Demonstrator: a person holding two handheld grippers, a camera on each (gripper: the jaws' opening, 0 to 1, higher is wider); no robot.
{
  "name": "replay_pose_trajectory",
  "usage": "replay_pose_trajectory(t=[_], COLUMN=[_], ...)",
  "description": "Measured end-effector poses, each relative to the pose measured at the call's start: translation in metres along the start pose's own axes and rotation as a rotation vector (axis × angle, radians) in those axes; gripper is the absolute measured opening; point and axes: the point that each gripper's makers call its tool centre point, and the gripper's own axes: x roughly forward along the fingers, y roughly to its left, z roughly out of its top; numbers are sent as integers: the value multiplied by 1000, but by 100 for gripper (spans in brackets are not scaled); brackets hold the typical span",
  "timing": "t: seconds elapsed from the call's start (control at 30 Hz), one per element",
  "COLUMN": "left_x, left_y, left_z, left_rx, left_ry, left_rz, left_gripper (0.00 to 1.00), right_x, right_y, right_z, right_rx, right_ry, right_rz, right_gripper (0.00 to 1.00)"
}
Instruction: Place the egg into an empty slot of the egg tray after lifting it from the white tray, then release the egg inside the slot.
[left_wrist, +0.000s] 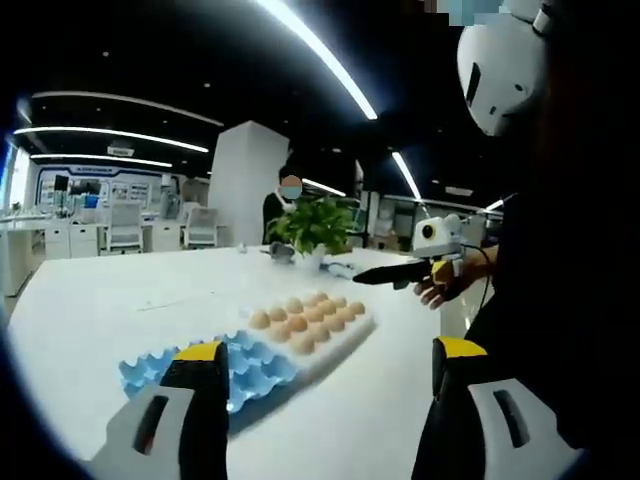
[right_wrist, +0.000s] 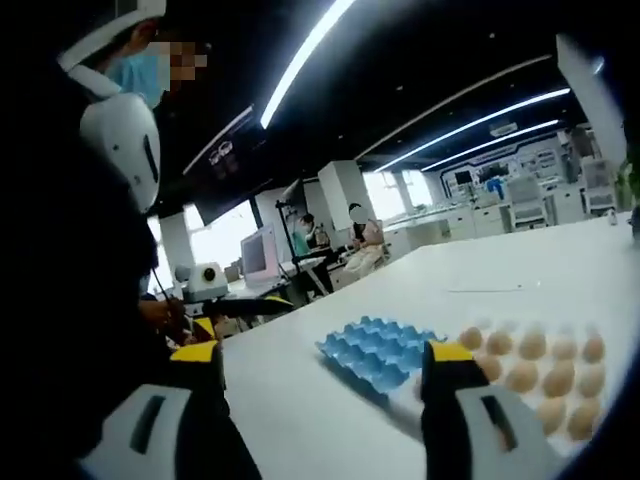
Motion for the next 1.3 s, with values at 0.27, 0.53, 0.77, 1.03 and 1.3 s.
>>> replay_pose_trajectory(t=[0.27, 0.53, 0.77, 1.03, 1.3], left_x=[-3, -5, -3, -2, -5], left_y=[0, 11, 22, 21, 23], left_z=[-6, -12, -10, -18, -20], left_rx=[6, 12, 25, 12, 2], left_ry=[22, 27, 16, 33, 36], left_rz=[42, 100, 142, 145, 158], left_gripper=[86, 86, 86, 85, 85], right_x=[2, 1, -6, -10, -13], right_y=[4, -14, -33, -36, -40], right_z=[-14, -9, -11, -19, -21], right_rx=[33, 55, 63, 87, 105], right_ry=[-2, -51, -68, -65, -75], right_rz=[-38, -134, -239, -262, -284], right_gripper=[81, 80, 79, 77, 77])
